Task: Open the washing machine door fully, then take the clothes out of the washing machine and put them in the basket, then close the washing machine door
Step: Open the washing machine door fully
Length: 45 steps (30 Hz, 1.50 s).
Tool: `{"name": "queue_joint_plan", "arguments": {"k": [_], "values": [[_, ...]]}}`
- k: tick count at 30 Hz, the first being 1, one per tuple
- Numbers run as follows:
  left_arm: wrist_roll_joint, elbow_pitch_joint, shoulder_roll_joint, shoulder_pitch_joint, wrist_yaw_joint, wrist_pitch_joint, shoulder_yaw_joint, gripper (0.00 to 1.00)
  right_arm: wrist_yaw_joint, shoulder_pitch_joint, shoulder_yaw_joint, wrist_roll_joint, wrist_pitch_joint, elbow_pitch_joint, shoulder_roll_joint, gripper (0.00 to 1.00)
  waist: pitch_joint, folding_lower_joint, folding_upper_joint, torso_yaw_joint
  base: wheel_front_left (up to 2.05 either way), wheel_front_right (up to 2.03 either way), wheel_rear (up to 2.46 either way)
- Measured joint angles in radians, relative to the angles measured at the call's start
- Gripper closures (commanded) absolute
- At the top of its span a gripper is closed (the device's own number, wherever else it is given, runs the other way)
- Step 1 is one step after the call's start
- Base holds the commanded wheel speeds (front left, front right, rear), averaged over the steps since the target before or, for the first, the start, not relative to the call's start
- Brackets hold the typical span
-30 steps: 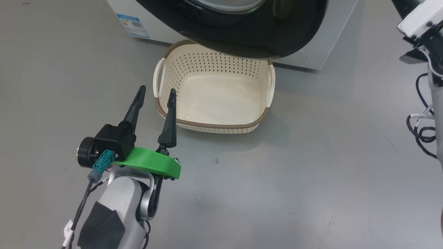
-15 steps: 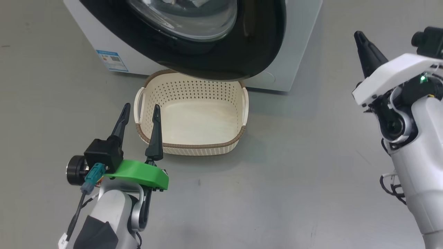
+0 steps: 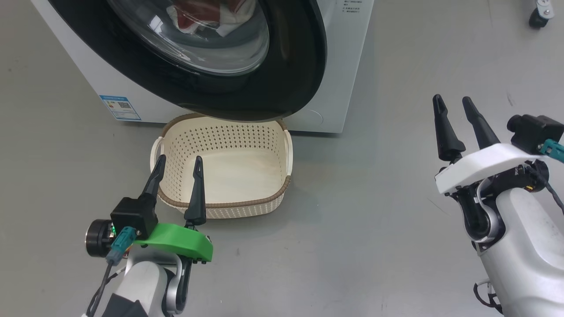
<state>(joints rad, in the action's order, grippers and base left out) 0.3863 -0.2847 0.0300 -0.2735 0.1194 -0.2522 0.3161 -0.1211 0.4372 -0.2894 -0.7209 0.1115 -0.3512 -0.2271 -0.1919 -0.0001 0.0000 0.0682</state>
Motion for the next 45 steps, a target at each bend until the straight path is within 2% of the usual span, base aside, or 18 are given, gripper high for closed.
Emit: {"name": "queue_joint_plan", "arguments": {"k": [10,18,45], "values": [[-0.004,0.001,0.000,0.027,0.000,0.000,0.000,0.00,0.020,-0.082,-0.017,0.058,0.098,0.005,0.009,0.00,0.010,0.0000,0.0000,-0.012,0.00,0.00,0.00],[-0.007,0.004,0.001,0.032,0.000,0.000,-0.003,0.00,0.027,-0.099,-0.022,0.063,0.106,0.016,0.026,0.00,0.015,0.0000,0.0000,-0.018,0.00,0.00,0.00],[-0.010,0.028,0.001,0.033,0.000,0.000,-0.012,0.00,0.036,-0.113,-0.014,0.091,0.123,0.049,0.028,0.00,-0.008,0.0000,0.0000,-0.017,0.00,0.00,0.00]]}}
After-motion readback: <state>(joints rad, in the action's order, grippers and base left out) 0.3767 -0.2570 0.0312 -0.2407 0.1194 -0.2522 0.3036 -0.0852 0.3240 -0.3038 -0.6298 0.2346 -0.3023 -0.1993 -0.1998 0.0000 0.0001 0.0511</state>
